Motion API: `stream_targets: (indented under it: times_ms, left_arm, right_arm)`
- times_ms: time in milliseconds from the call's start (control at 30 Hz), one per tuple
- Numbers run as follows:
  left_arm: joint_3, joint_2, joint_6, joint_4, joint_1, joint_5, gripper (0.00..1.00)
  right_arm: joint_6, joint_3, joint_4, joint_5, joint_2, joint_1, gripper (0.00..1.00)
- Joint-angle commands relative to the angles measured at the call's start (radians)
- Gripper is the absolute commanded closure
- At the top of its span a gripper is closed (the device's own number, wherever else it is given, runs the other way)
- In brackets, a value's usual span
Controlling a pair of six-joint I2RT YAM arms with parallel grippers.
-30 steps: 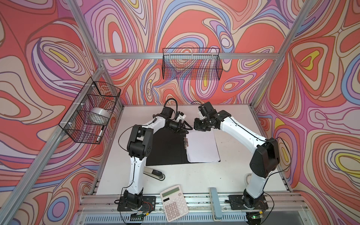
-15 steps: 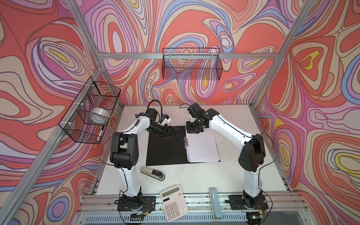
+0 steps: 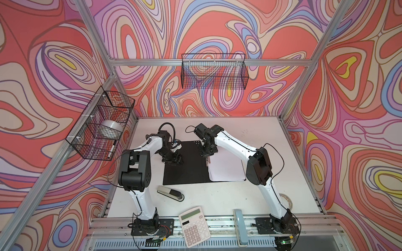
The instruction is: Put the files into the folder
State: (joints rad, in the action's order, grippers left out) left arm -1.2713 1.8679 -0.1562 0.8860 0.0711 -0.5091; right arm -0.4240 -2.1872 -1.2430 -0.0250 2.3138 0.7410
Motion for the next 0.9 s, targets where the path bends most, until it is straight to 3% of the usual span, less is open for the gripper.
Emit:
stream_targets:
  times_ms: [0, 367, 600, 867]
  left_arm:
    - [0.007, 0.015, -0.031, -0.004, -0.001, 0.013, 0.39]
    - [0.001, 0.021, -0.043, 0.004, -0.002, -0.008, 0.39]
    - [0.007, 0.029, -0.045, 0.002, -0.002, 0.011, 0.39]
    - [0.0, 0.04, -0.042, 0.002, -0.002, 0.022, 0.4]
  right_arm:
    - [0.014, -0.023, -0.05, 0.052, 0.011, 0.003, 0.88]
    - [0.015, -0.078, -0.006, 0.04, -0.001, 0.003, 0.86]
    - [0.033, -0.182, -0.058, 0.01, 0.104, 0.003, 0.87]
    - [0.043, -0.147, -0.084, 0.022, 0.102, 0.003, 0.88]
